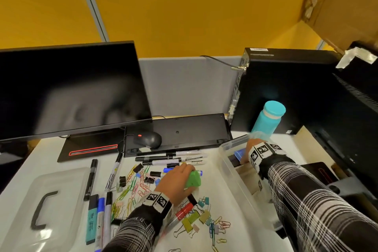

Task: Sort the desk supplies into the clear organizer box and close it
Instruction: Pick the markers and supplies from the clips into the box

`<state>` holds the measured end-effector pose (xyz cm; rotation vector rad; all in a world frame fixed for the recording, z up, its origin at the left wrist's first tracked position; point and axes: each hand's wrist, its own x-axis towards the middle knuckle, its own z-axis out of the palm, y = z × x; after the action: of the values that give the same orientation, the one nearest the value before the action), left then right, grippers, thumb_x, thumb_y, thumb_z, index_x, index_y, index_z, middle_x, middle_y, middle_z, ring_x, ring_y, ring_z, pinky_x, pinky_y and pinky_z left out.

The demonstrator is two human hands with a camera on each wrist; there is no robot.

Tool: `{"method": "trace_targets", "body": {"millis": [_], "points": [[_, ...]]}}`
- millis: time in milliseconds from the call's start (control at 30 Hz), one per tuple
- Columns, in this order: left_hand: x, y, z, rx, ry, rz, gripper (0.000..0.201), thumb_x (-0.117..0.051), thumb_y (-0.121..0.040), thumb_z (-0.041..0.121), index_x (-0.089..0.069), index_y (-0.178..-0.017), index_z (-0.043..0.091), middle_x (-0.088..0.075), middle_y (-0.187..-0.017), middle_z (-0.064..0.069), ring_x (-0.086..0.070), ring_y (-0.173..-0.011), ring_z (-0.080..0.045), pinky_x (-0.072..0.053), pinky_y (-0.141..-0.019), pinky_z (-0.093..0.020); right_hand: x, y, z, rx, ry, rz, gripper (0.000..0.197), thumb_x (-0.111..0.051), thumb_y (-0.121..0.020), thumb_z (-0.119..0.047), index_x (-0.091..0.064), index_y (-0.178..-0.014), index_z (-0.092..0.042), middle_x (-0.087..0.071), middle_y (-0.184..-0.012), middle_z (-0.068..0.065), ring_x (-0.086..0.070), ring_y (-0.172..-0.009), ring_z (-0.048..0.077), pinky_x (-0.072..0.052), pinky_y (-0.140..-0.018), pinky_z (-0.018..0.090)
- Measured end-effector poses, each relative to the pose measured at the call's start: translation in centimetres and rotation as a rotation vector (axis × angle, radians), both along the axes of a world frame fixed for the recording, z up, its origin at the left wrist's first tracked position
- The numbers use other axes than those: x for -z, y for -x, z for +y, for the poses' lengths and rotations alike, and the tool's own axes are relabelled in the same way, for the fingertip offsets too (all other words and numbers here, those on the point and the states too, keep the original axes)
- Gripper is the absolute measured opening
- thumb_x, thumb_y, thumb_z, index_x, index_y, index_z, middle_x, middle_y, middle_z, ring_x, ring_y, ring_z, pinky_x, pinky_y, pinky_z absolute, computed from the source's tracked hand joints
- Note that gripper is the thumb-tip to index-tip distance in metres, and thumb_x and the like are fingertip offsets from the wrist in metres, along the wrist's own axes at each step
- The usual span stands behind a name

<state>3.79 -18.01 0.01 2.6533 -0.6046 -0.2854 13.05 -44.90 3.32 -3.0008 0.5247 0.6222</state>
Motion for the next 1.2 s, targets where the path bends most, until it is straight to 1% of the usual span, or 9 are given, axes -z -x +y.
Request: {"method": "trace_targets", "body": {"millis": [133,367,533,700,800,867,1000,1100,1200], "points": [[-0.3,0.3,0.0,-0.034,0.015,-0.006,0.051,-0.06,-0.087,0.041,-0.037,-0.131,0.028,-0.046,-0.132,0.008,-0.048,-0.116,-0.012,-0.043,-0.1,-0.031,-0.8,0.0,-0.9,-0.05,0.007,-0.052,0.07,-0.074,-0.072,-0.042,-0.046,-0.129,-0.014,-0.055,-0.127,0.008,-0.056,-0.112,0.026,-0.046,-0.098,0.038],[-1.0,0.4,-0.5,-0.081,0.005,0.008,0.056,-0.055,-0.089,0.048,-0.031,-0.136,0.03,-0.046,-0.135,0.007,-0.048,-0.118,-0.014,-0.043,-0.1,-0.033,-1.8,-0.4,-1.6,-0.084,0.03,-0.103,0.035,-0.073,-0.076,-0.035,-0.057,-0.098,-0.013,-0.052,-0.079,0.0,-0.053,-0.07,0.015,-0.05,-0.073,0.029],[-2.4,0.0,-1.3,-0.146,0.07,-0.047,0.057,-0.053,-0.089,0.052,-0.033,-0.137,0.029,-0.05,-0.134,0.007,-0.051,-0.119,-0.015,-0.046,-0.096,-0.033,-2.3,-0.5,-2.0,-0.122,0.052,-0.122,0.033,-0.072,-0.078,-0.029,-0.057,-0.102,-0.011,-0.058,-0.09,0.006,-0.058,-0.078,0.023,-0.051,-0.074,0.032],[-4.5,-1.1,-2.8,-0.21,0.131,-0.099,0.058,-0.056,-0.087,0.052,-0.036,-0.135,0.028,-0.053,-0.131,0.006,-0.053,-0.115,-0.015,-0.048,-0.094,-0.034,-2.4,-0.1,-1.8,-0.137,-0.035,-0.067,0.042,-0.075,-0.07,-0.049,-0.05,-0.085,-0.019,-0.056,-0.079,-0.003,-0.056,-0.073,0.014,-0.047,-0.066,0.028],[-5.0,-1.2,-3.7,-0.186,0.13,-0.106,0.059,-0.055,-0.086,0.054,-0.036,-0.136,0.03,-0.052,-0.132,0.007,-0.053,-0.115,-0.013,-0.048,-0.094,-0.033,-1.5,0.0,-2.1,-0.144,-0.045,-0.068,0.048,-0.082,-0.061,-0.041,-0.055,-0.094,-0.019,-0.055,-0.082,-0.002,-0.055,-0.074,0.016,-0.047,-0.066,0.029],[-5.1,-1.1,-4.0,-0.17,0.138,-0.111,0.059,-0.055,-0.086,0.054,-0.035,-0.136,0.031,-0.052,-0.131,0.008,-0.053,-0.115,-0.012,-0.048,-0.095,-0.032,-1.8,0.0,-2.4,-0.159,-0.018,-0.081,0.039,-0.078,-0.068,-0.035,-0.056,-0.095,-0.017,-0.055,-0.086,0.0,-0.055,-0.074,0.018,-0.047,-0.068,0.029],[-5.4,-0.8,-4.6,-0.193,0.186,-0.085,0.059,-0.06,-0.083,0.054,-0.035,-0.132,0.032,-0.057,-0.123,0.009,-0.057,-0.105,-0.01,-0.051,-0.087,-0.032,-3.5,0.0,-2.4,-0.203,0.006,-0.084,0.033,-0.071,-0.076,-0.037,-0.045,-0.07,-0.018,-0.057,-0.081,0.001,-0.053,-0.066,0.016,-0.045,-0.064,0.028],[-5.9,-1.0,-5.3,-0.198,0.224,-0.07,0.054,-0.062,-0.083,0.052,-0.037,-0.125,0.029,-0.06,-0.115,0.006,-0.058,-0.096,-0.01,-0.053,-0.081,-0.029,-5.8,0.2,-1.8,-0.232,-0.159,-0.111,0.027,-0.067,-0.081,-0.038,-0.05,-0.08,-0.017,-0.059,-0.085,0.003,-0.057,-0.078,0.018,-0.047,-0.07,0.028],[-6.5,-1.3,-6.5,-0.179,0.293,-0.087,0.05,-0.06,-0.084,0.053,-0.036,-0.122,0.03,-0.062,-0.109,0.005,-0.06,-0.092,-0.011,-0.054,-0.08,-0.034,-8.2,1.4,-1.1,-0.261,-0.675,-0.073,0.022,-0.063,-0.087,-0.035,-0.062,-0.089,-0.013,-0.065,-0.091,0.004,-0.063,-0.078,0.015,-0.053,-0.074,0.027]]}}
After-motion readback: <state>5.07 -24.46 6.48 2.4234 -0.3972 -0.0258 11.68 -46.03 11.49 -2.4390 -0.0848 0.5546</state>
